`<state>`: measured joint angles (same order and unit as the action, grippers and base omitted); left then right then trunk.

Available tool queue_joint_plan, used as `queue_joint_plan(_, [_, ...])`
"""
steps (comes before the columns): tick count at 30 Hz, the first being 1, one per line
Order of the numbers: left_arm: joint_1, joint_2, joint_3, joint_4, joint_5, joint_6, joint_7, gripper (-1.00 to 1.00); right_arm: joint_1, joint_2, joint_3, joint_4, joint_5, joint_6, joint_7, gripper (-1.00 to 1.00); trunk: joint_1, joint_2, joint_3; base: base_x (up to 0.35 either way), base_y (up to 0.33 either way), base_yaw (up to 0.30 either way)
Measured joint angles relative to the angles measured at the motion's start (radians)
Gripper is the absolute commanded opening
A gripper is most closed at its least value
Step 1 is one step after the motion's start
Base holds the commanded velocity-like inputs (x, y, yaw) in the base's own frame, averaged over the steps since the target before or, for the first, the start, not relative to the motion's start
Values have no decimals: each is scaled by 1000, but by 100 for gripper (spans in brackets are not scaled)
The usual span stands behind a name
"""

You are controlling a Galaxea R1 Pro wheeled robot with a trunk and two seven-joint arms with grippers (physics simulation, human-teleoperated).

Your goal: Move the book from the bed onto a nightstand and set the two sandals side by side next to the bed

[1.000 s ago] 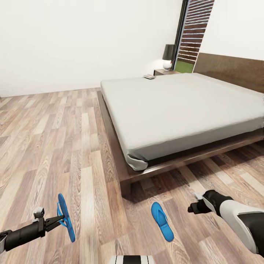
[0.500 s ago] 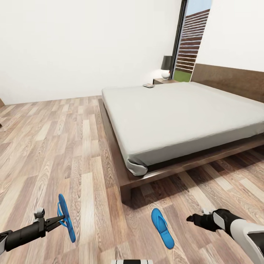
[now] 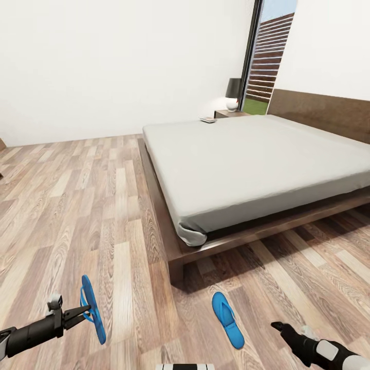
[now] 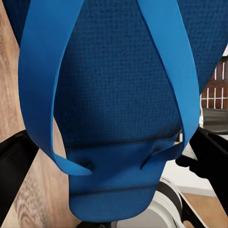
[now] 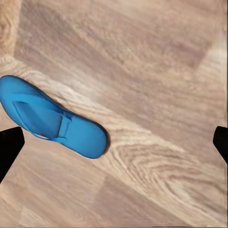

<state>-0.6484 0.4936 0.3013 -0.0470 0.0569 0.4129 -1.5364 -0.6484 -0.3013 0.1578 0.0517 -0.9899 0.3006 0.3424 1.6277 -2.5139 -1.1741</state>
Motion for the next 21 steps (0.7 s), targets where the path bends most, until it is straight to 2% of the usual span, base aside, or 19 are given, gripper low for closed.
queue_joint_plan(5, [1, 0, 0, 10, 0, -1, -1, -100, 45, -7, -1, 0, -35, -26, 1, 100, 0, 0, 0, 0, 0, 0])
queue_joint_plan(13, [1, 1, 0, 14, 1, -2, -3, -100, 78, -13, -1, 0, -43, -103, 9, 100, 0, 0, 0, 0, 0, 0])
queue_joint_plan(21, [1, -1, 1, 15, 3, -2, -4, -100, 89, -13, -1, 0, -44, -123, 13, 100, 0, 0, 0, 0, 0, 0])
